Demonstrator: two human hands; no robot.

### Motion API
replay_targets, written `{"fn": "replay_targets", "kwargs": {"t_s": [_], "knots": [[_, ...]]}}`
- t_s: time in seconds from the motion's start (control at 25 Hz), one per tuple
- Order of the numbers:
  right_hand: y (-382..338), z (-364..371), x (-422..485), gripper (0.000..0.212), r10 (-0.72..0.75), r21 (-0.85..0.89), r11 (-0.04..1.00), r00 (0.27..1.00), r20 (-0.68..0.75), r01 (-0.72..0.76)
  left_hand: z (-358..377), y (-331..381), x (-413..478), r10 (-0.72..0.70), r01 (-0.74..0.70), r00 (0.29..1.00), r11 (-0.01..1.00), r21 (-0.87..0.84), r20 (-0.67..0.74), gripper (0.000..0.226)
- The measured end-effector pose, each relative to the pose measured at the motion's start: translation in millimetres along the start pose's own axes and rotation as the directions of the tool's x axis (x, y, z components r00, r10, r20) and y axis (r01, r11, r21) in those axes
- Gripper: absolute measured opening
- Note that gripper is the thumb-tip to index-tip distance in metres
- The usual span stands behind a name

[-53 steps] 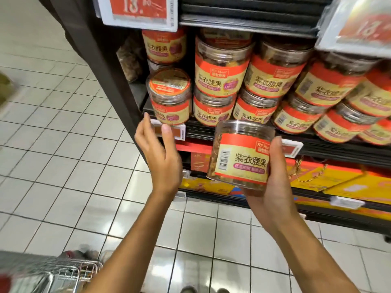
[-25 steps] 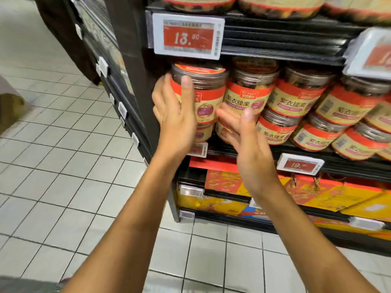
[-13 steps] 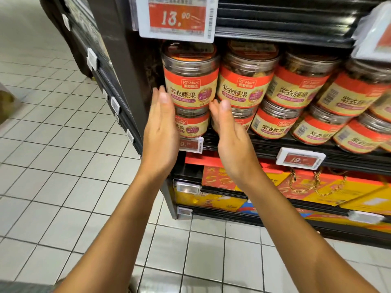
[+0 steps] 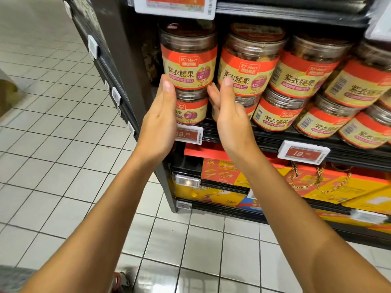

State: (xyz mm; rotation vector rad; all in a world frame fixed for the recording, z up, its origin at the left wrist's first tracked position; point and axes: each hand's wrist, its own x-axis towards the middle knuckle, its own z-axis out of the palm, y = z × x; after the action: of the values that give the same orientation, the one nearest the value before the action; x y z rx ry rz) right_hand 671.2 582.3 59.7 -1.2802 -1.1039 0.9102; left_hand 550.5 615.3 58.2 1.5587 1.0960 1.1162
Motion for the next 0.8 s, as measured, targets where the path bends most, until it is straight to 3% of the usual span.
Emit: {"fn": "replay_targets", "kwargs": {"t_s": [0.12, 0.2, 0.32, 0.48, 0.6, 0.8], "knots": [[-4, -8, -9, 0.069, 0.037, -0.036, 0.999, 0.999, -0.023, -0.038, 3, 11, -19, -0.052, 0.047, 0.994, 0.997, -0.055, -0.095, 0.048], [-13, -14, -26, 0.064, 0.060, -0.024, 0.998, 0.998, -0.017, -0.061, -1, 27, -43, -0.099, 0.073, 0.982, 0.985, -0.157, -0.162, 0.037], [-45, -21, -59, 0.051, 0.105, 0.048, 0.993, 0.989, 0.102, -0.110, -15, 64, -83, -0.215, 0.149, 0.938, 0.958, -0.245, -0.273, 0.040], [-101, -16, -121, 0.059, 0.115, 0.087, 0.985, 0.950, 0.292, -0.146, -42, 119, -160, -0.365, 0.235, 0.856, 0.906, -0.352, -0.367, 0.042], [-138, 3, -182, 0.060, 0.095, 0.072, 0.986, 0.857, 0.506, -0.152, -68, 157, -243, -0.459, 0.231, 0.766, 0.850, -0.473, -0.450, 0.041], [-162, 63, -269, 0.060, 0.074, 0.096, 0.969, 0.645, 0.761, -0.225, -119, 189, -389, -0.535, 0.109, 0.546, 0.808, -0.578, -0.645, 0.040]]}}
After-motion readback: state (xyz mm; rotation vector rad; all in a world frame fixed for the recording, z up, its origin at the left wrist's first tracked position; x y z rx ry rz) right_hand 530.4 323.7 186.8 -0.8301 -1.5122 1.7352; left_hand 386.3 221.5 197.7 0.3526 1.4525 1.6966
